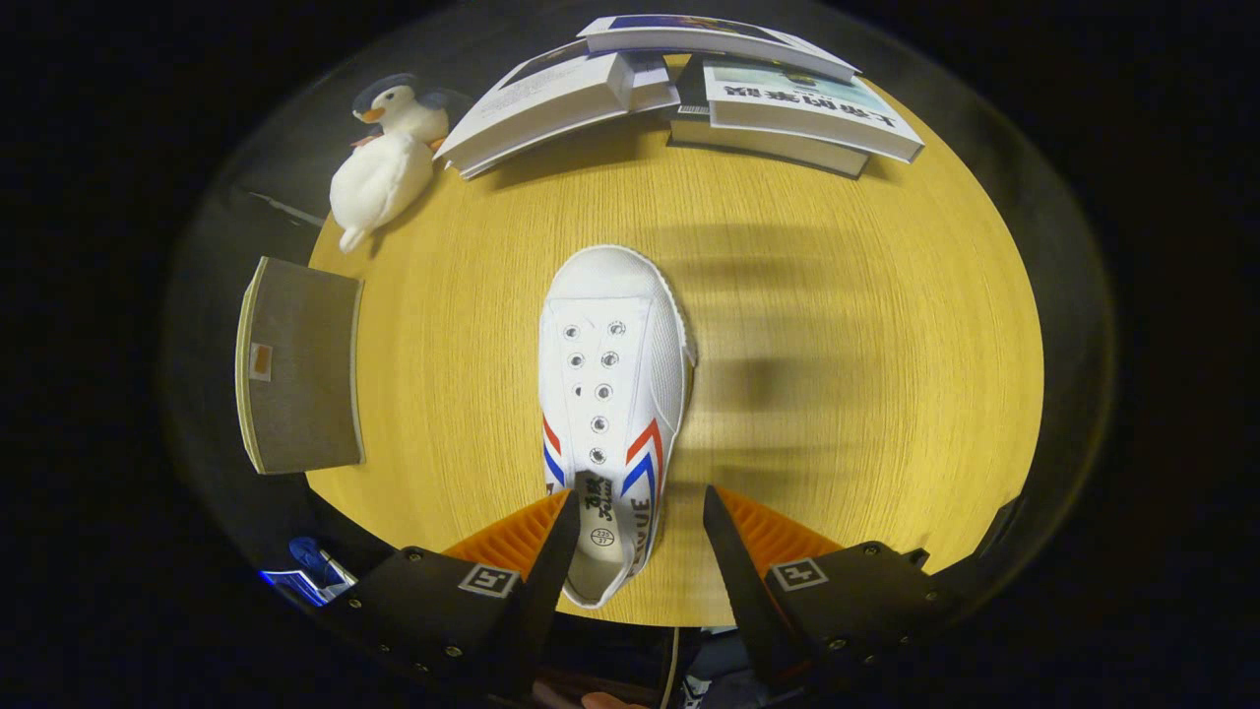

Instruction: Open the storage box then place both shoes into the box .Put the left shoe in first, then the right shoe, with the right side of both shoes facing outward in a uniform manner.

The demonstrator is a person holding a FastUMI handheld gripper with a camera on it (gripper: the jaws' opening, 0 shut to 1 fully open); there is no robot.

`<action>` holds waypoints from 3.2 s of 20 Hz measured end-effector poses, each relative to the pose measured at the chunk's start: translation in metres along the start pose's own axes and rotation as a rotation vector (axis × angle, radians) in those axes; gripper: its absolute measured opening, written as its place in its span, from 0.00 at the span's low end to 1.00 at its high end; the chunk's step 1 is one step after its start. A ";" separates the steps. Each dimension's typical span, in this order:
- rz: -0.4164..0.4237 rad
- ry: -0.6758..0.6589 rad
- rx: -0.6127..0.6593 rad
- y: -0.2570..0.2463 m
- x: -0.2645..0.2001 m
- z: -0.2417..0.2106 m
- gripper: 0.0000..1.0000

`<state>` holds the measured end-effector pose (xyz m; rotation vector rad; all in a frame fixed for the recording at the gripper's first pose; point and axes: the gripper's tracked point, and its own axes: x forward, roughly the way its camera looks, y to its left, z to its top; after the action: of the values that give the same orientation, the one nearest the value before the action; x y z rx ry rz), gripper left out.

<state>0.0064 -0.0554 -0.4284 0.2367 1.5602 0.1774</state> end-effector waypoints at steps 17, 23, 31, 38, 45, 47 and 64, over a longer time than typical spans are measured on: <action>-0.073 0.036 -0.030 -0.010 0.023 -0.002 0.01; -0.028 0.021 -0.007 0.007 -0.006 -0.002 0.01; 0.032 -0.040 -0.079 0.062 -0.055 0.010 0.01; 0.087 -0.079 -0.192 0.139 -0.088 0.021 0.01; 0.164 -0.092 -0.285 0.221 -0.112 0.034 0.01; 0.170 -0.099 -0.315 0.242 -0.117 0.039 0.01; 0.193 -0.084 -0.525 0.396 -0.111 0.068 0.01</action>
<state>0.0883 0.2955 -0.2181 -0.0213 1.3538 0.7074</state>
